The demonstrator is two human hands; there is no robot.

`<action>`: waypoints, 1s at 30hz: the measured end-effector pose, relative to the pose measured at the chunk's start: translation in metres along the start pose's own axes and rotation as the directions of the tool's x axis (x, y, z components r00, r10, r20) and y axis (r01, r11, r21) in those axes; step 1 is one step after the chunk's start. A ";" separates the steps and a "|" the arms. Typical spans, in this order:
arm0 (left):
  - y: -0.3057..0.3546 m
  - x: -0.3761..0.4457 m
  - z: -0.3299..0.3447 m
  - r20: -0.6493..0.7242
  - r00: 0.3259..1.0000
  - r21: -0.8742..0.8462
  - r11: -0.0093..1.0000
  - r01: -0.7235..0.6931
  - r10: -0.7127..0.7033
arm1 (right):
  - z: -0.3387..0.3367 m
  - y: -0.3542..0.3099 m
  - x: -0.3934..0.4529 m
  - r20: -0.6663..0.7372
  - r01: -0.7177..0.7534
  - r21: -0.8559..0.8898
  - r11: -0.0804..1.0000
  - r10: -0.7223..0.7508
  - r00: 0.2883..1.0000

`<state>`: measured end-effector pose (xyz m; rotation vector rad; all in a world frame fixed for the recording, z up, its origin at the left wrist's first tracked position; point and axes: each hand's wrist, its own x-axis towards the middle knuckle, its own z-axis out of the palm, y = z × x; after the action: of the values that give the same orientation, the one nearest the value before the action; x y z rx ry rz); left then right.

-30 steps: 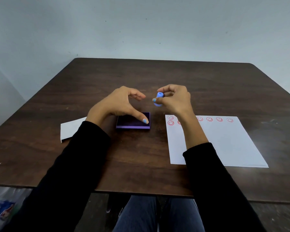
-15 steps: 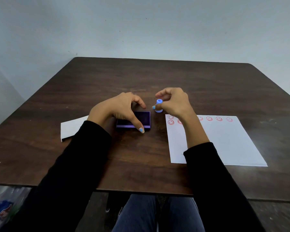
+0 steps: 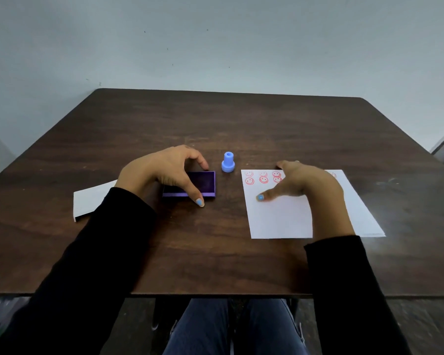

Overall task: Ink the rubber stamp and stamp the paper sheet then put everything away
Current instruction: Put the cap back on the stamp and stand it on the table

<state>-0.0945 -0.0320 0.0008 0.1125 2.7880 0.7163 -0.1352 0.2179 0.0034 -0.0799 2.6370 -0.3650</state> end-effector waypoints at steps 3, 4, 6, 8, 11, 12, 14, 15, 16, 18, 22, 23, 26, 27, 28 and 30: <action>0.001 -0.001 0.000 -0.004 1.000 -0.011 1.000 -0.006 0.006 | -0.009 -0.001 0.011 -0.014 0.030 0.012 0.999 -0.029 0.999; 0.002 -0.002 0.000 0.000 1.000 -0.013 1.000 -0.007 0.007 | -0.011 -0.001 0.015 -0.019 0.037 0.012 0.999 -0.037 0.999; 0.003 -0.003 -0.001 0.005 1.000 -0.011 1.000 -0.018 0.018 | -0.014 -0.003 0.021 -0.021 0.043 0.006 0.999 -0.042 0.999; 0.003 -0.003 0.000 -0.005 1.000 -0.008 0.999 -0.031 0.031 | -0.016 -0.004 0.026 -0.025 0.046 0.003 0.999 -0.046 0.999; 0.003 -0.004 -0.001 -0.017 0.999 -0.008 0.999 -0.041 0.040 | -0.016 -0.007 0.031 -0.053 0.048 0.014 0.999 -0.047 0.997; 0.003 -0.005 -0.001 -0.018 0.999 -0.008 0.999 -0.041 0.041 | -0.016 -0.008 0.032 -0.065 0.049 0.025 0.998 -0.047 0.997; 0.003 -0.005 -0.002 -0.022 0.999 -0.007 0.999 -0.031 0.031 | -0.017 -0.009 0.032 -0.075 0.051 0.056 0.997 -0.046 0.996; 0.003 -0.005 -0.002 -0.022 0.999 -0.007 1.000 -0.024 0.023 | -0.017 -0.010 0.032 -0.076 0.054 0.070 0.996 -0.048 0.996; 0.002 -0.005 -0.002 -0.018 1.000 -0.009 1.000 -0.020 0.020 | -0.018 -0.009 0.031 -0.080 0.061 0.082 0.995 -0.054 0.995; 0.001 -0.005 -0.002 -0.017 1.000 -0.014 1.000 -0.018 0.018 | -0.020 -0.008 0.030 -0.109 0.099 0.129 0.987 -0.085 0.990; -0.002 -0.004 -0.002 -0.027 1.000 -0.019 1.000 0.000 -0.001 | -0.022 -0.015 0.022 -0.221 0.224 0.255 0.941 -0.169 0.961; -0.002 -0.003 -0.002 -0.029 1.000 -0.024 1.000 0.003 -0.004 | -0.022 -0.018 0.019 -0.236 0.247 0.266 0.932 -0.186 0.954; -0.003 -0.002 -0.001 -0.030 1.000 -0.046 0.999 0.000 -0.001 | -0.024 -0.023 0.012 -0.269 0.293 0.267 0.918 -0.221 0.937; -0.004 -0.002 -0.002 -0.030 1.000 -0.052 0.999 -0.006 0.005 | -0.025 -0.025 0.010 -0.290 0.307 0.267 0.913 -0.228 0.930; -0.004 -0.002 -0.002 -0.029 1.000 -0.055 0.998 -0.013 0.012 | -0.025 -0.028 0.008 -0.318 0.322 0.259 0.910 -0.235 0.918; -0.005 -0.002 -0.002 -0.029 0.999 -0.052 0.998 -0.020 0.019 | -0.025 -0.035 0.001 -0.386 0.367 0.240 0.899 -0.258 0.885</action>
<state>-0.0934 -0.0375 0.0001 0.1206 2.7965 0.8009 -0.1480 0.1906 0.0337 -0.3818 2.8718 -0.9815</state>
